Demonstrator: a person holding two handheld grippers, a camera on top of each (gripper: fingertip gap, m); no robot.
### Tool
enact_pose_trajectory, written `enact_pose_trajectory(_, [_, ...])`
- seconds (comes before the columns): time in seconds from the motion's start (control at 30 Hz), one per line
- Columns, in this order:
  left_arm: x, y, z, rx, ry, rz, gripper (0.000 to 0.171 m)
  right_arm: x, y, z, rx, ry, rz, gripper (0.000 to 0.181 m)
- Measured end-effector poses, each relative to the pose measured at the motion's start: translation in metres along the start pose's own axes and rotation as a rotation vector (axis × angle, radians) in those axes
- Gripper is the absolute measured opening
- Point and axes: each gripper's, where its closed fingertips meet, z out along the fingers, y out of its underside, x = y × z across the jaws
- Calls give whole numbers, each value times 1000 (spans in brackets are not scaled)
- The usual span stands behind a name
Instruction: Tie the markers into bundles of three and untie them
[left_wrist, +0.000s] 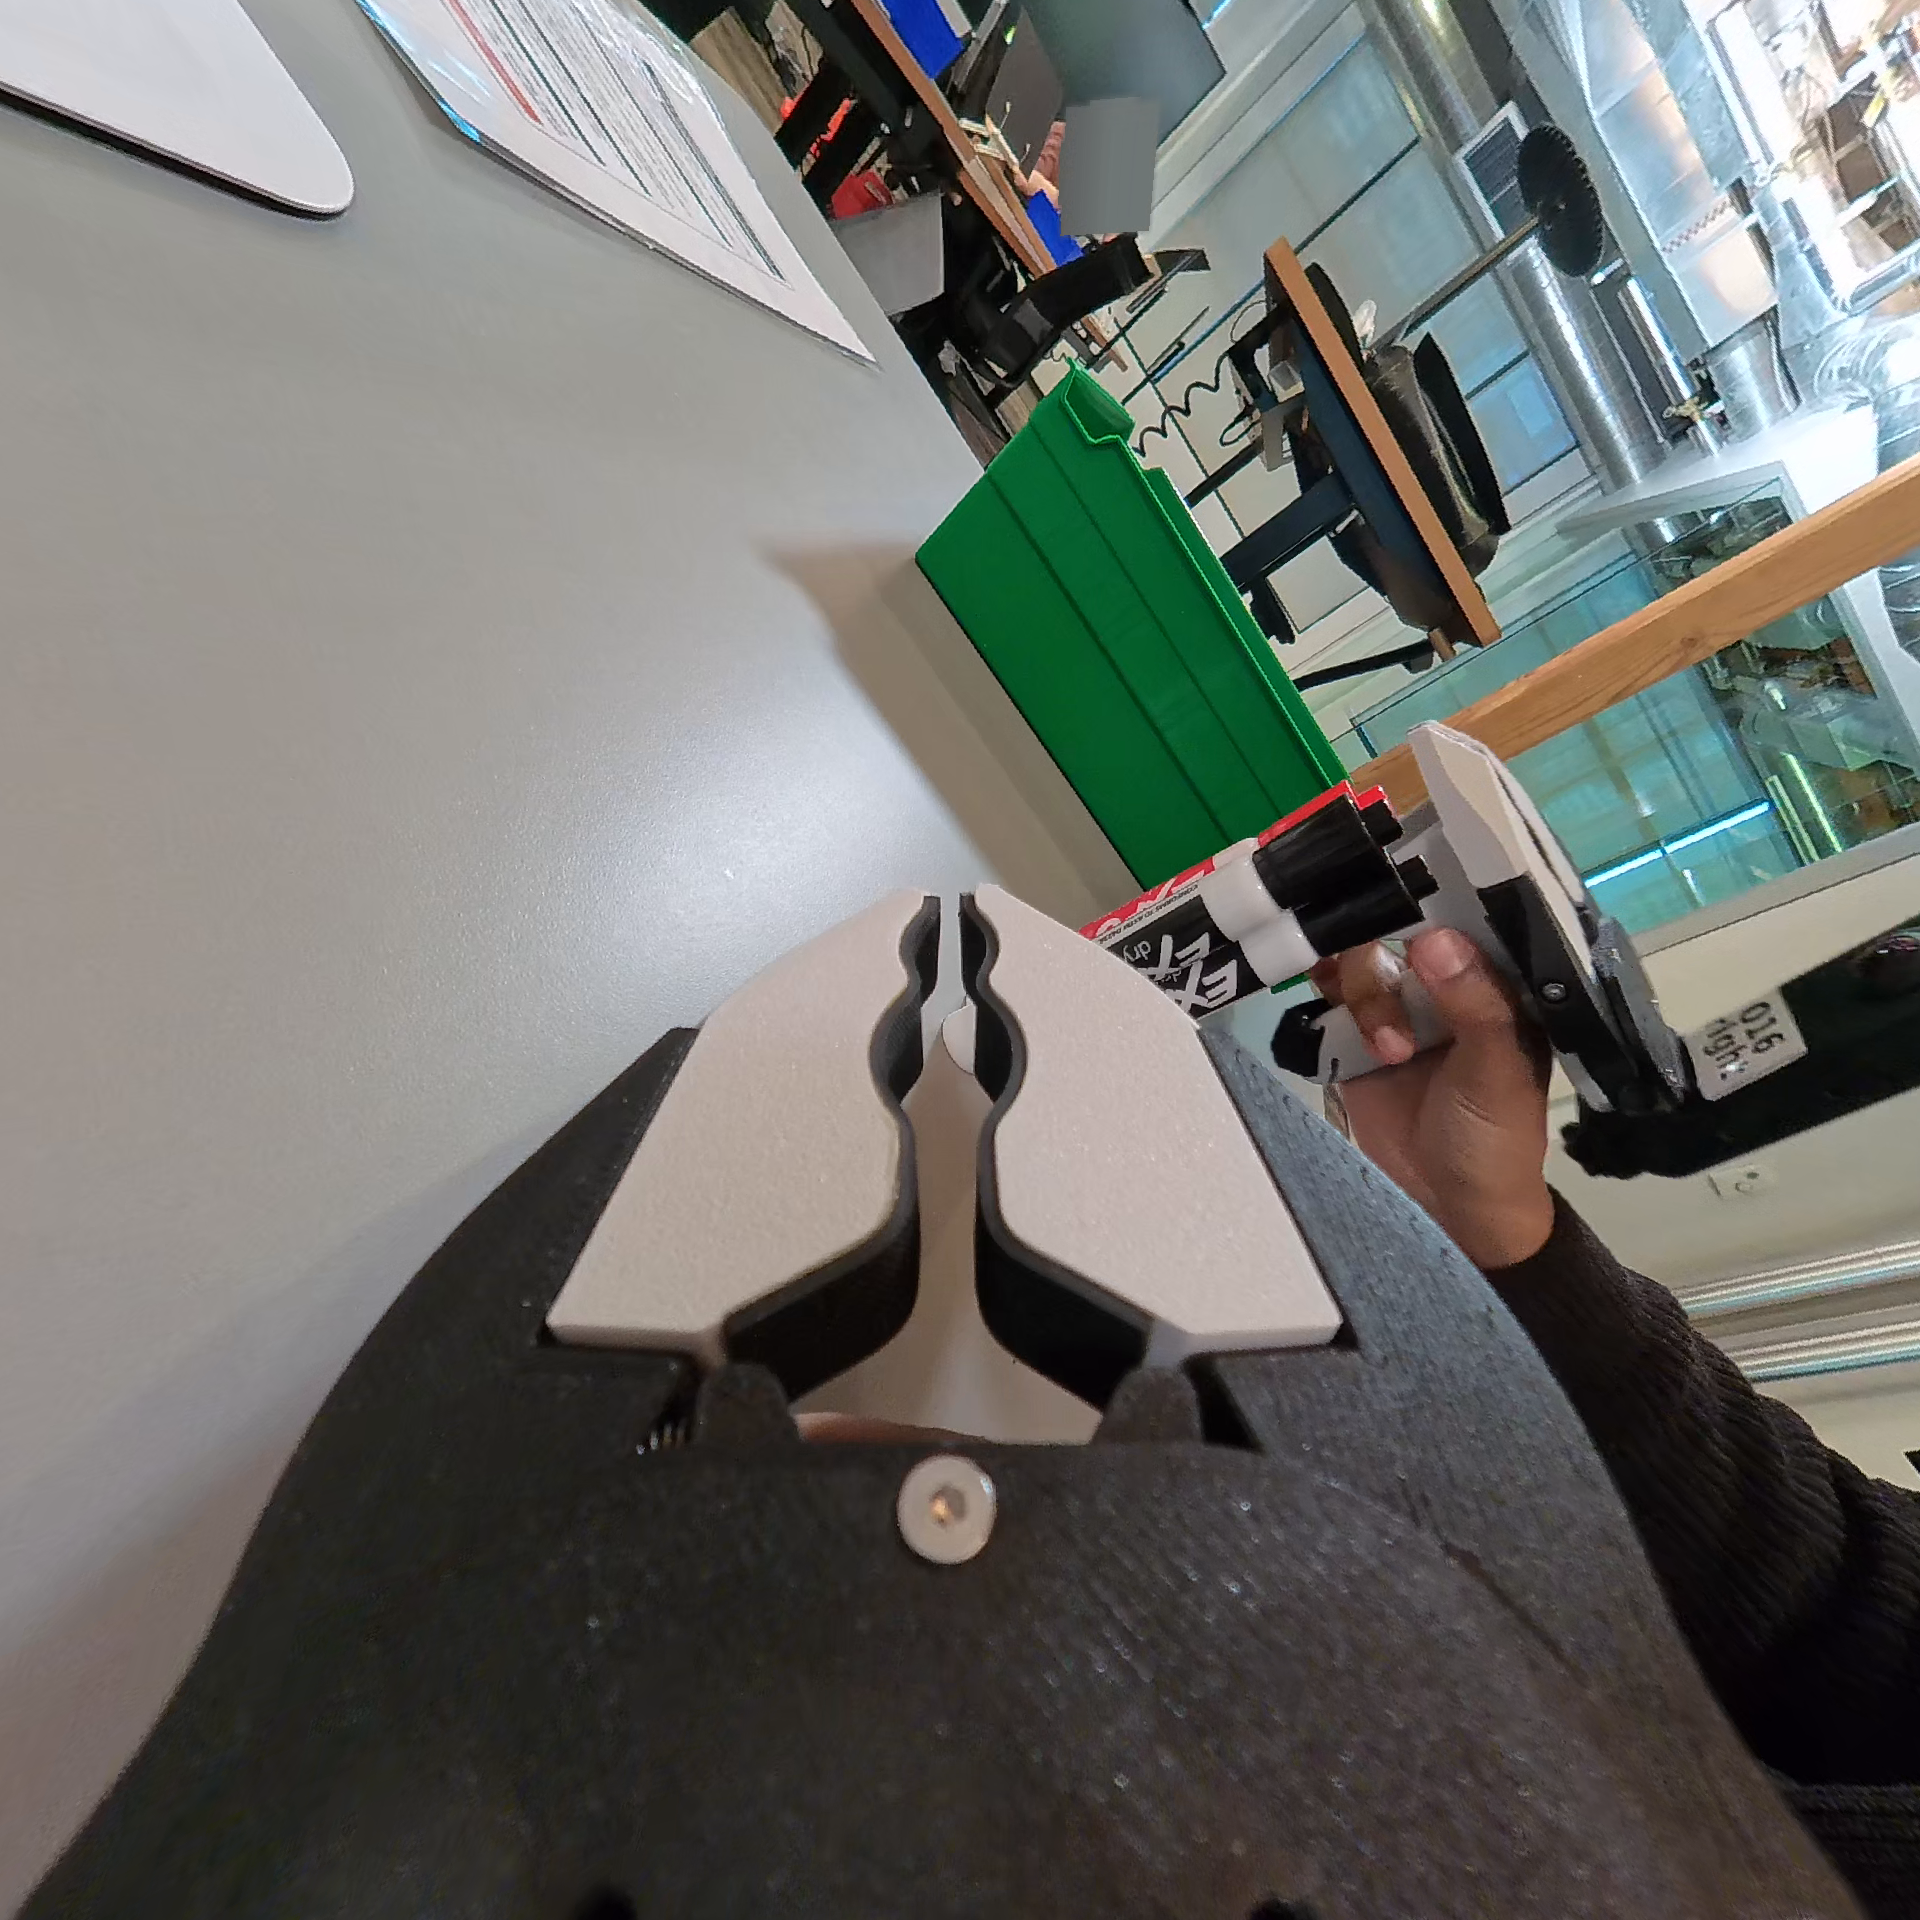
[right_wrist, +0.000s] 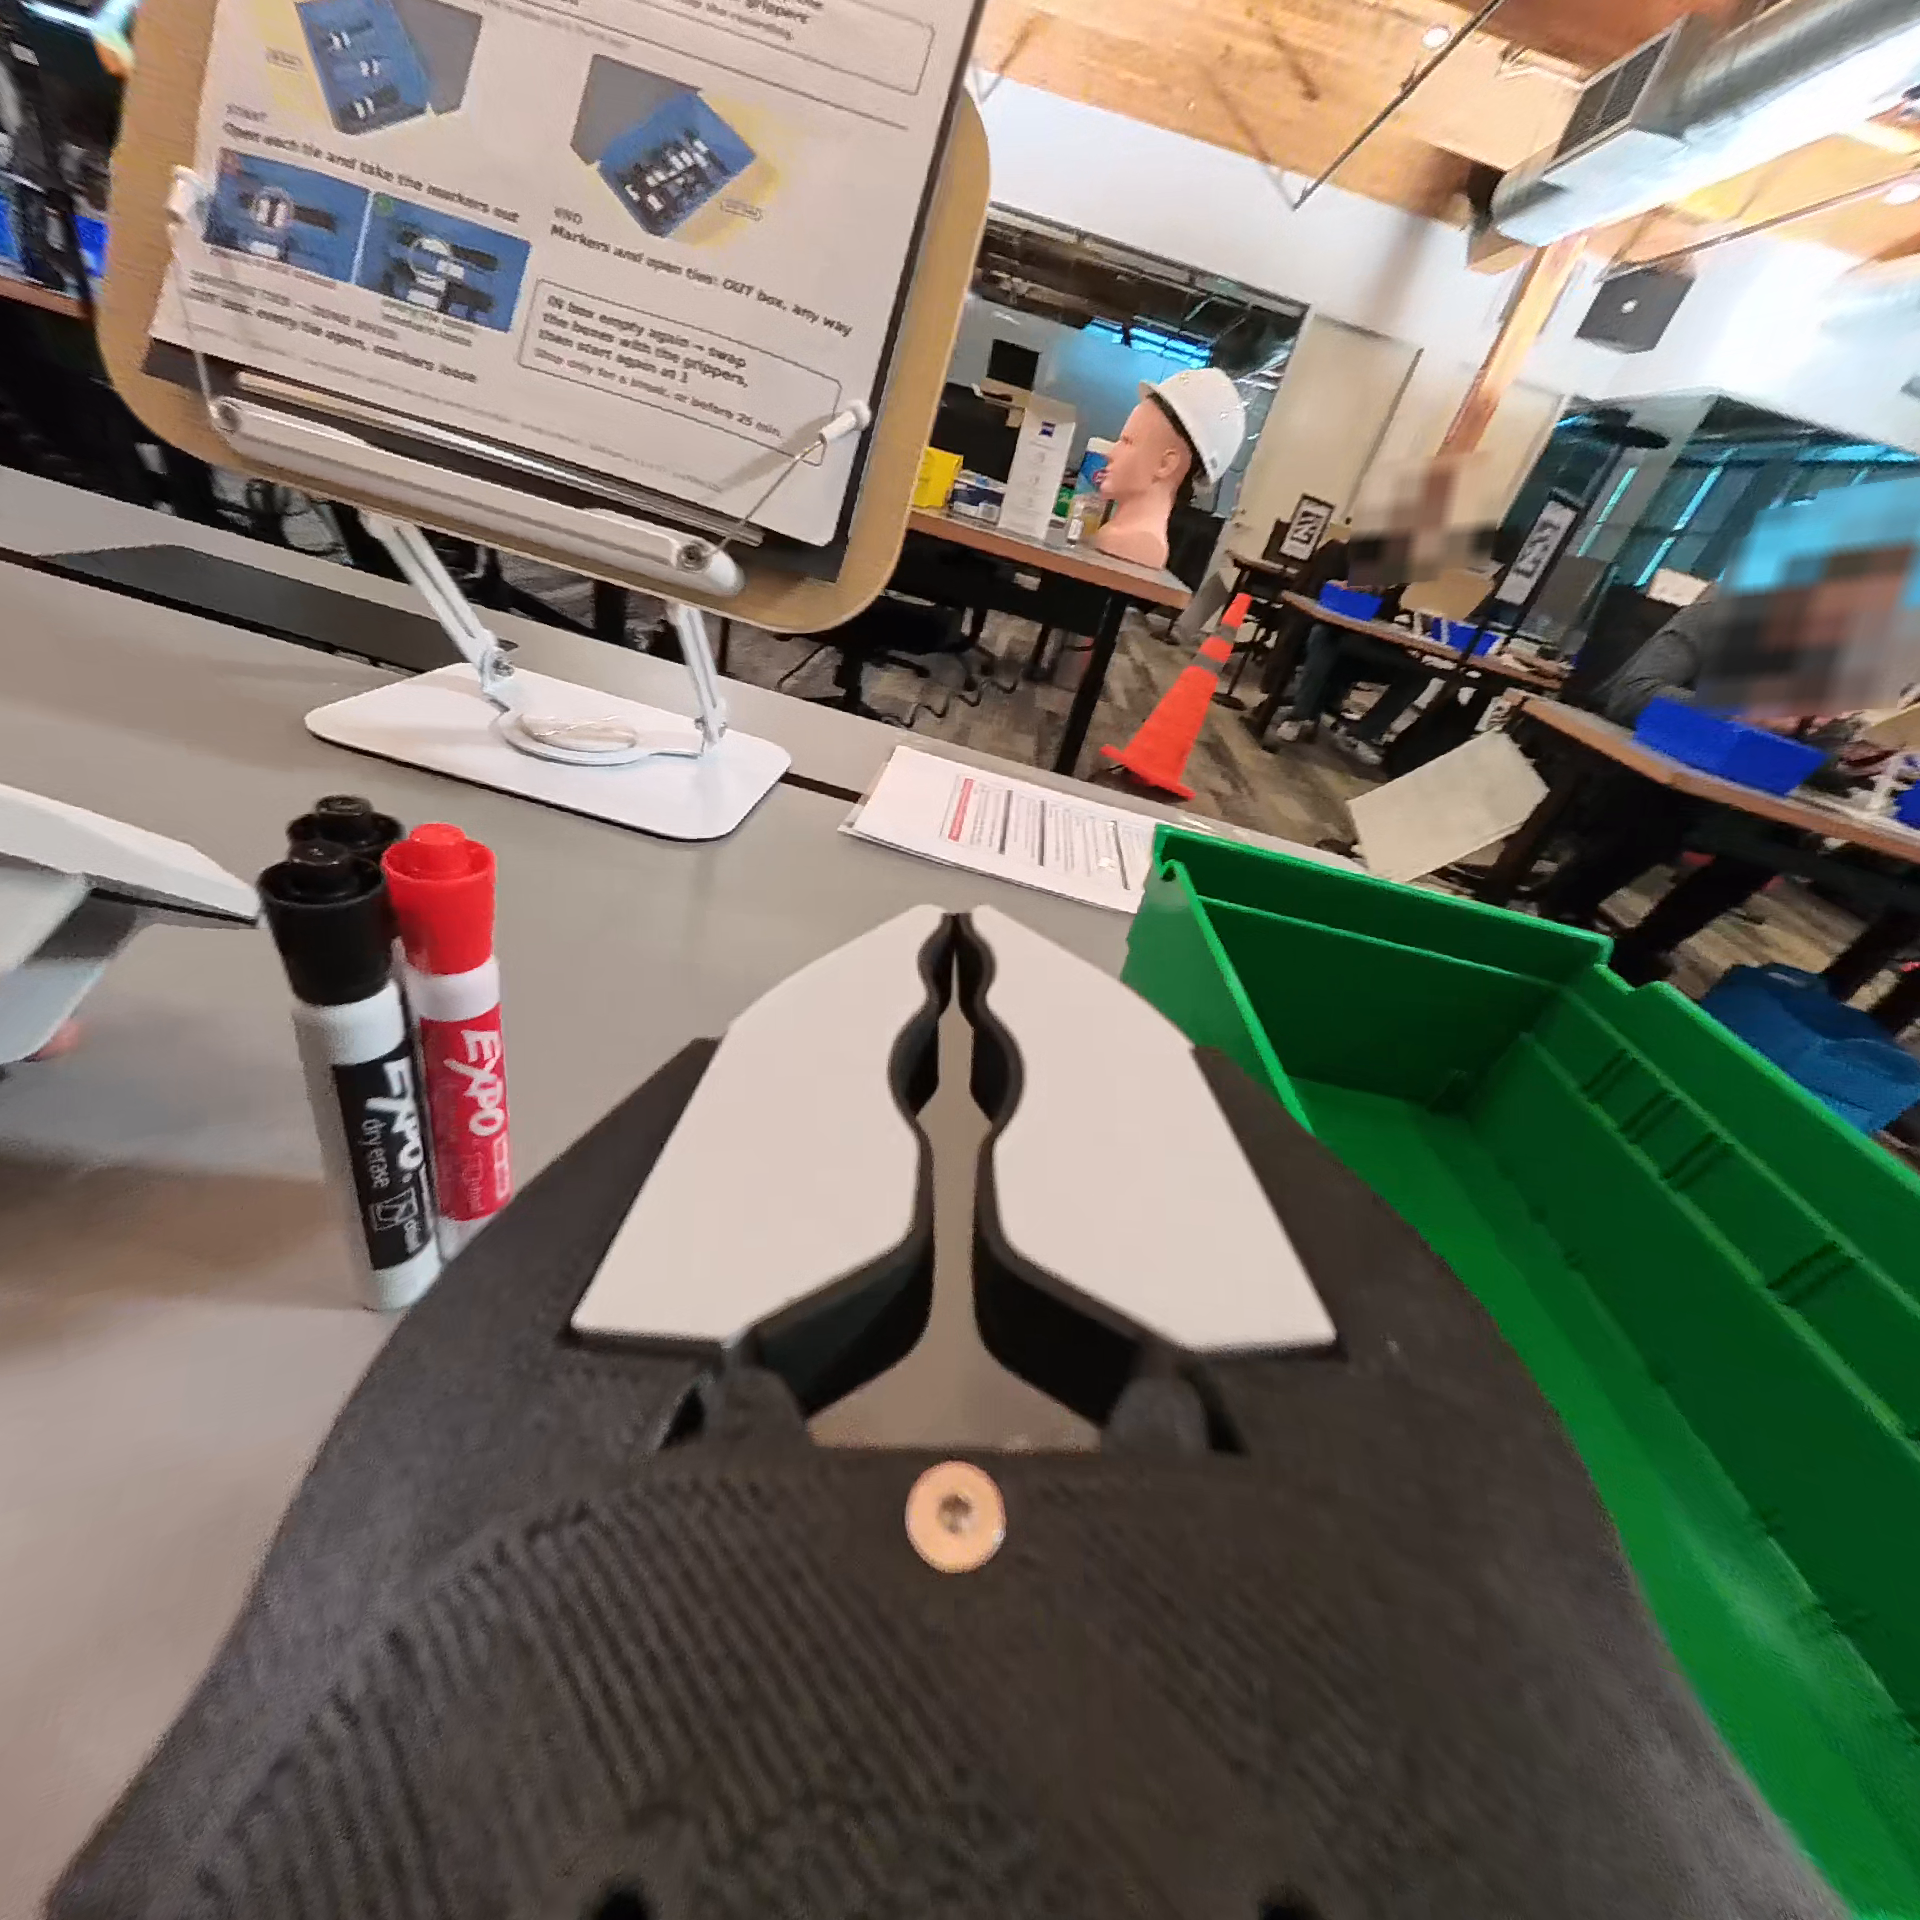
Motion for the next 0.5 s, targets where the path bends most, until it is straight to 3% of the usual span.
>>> enact_pose_trajectory(0.13, [0,0,0,0,1,-1,5,-12,-9,1,-5,-30,19,0])
enact_pose_trajectory(0.3, [0,0,0,0,0,-1,6,-6,-4,2,7,109,-64,0])
enact_pose_trajectory(0.5, [0,0,0,-1,0,-2,6,-1,-22,-8,157,195,-137,0])
